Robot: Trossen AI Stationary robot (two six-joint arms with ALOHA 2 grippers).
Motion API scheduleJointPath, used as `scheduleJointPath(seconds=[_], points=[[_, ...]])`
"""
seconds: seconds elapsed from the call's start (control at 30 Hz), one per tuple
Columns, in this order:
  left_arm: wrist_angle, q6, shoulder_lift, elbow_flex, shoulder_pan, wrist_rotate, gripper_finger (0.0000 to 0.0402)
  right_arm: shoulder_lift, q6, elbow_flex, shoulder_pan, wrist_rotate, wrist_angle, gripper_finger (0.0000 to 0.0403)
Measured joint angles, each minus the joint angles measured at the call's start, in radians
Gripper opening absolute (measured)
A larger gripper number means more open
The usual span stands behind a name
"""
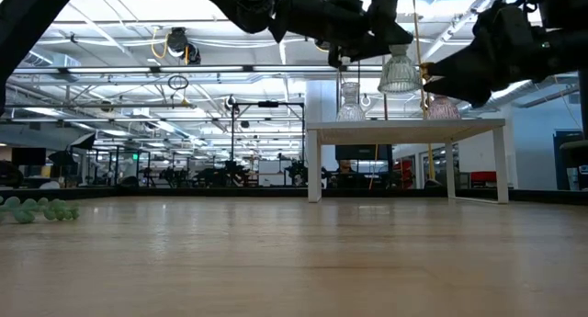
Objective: Pick & Place candle stick holders
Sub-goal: Put the green glass candle holder on the shelf
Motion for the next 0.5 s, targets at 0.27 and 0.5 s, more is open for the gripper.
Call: scheduleJointPath(seconds=[0.27, 0.5], points=[[-0.116, -0.027, -0.001, 0.000, -0.036, 0.000, 0.0172, -0.009, -0.118, -0.001, 0.000, -0.037, -0.008, 0.0247], [-0.188, -0.039, 0.000, 0.000, -0.069, -0.038, 0.0172, -0.022, -0.011, -0.001, 0.000, -0.148, -0.096, 0.0247]])
